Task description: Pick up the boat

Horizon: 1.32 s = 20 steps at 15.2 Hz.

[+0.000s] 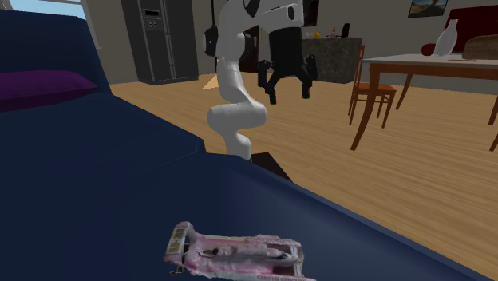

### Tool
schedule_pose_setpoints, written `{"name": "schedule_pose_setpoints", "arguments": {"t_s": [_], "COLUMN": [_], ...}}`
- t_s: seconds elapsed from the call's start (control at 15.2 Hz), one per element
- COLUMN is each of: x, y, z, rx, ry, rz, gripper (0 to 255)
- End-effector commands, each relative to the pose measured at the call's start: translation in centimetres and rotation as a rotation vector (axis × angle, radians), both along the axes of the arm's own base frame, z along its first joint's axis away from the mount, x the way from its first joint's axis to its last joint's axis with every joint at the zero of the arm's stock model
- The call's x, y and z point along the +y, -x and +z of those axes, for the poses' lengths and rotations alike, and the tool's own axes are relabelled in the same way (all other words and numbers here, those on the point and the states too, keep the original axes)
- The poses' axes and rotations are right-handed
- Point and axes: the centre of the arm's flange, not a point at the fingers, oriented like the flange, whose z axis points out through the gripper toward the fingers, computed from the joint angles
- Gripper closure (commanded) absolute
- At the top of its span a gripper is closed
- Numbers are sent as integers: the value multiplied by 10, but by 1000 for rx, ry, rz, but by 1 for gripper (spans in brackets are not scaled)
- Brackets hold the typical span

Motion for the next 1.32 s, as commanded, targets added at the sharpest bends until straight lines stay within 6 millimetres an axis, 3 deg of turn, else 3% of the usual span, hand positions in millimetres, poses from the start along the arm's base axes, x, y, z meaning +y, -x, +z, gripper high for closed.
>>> {"name": "schedule_pose_setpoints", "arguments": {"t_s": [0.0, 0.66, 1.25], "x": [0, -100, -161], "y": [0, -79, -177], "z": [0, -12, -16], "rx": [0, 12, 24], "ry": [0, 110, 209], "rz": [0, 356, 676], "gripper": [0, 0, 0]}}
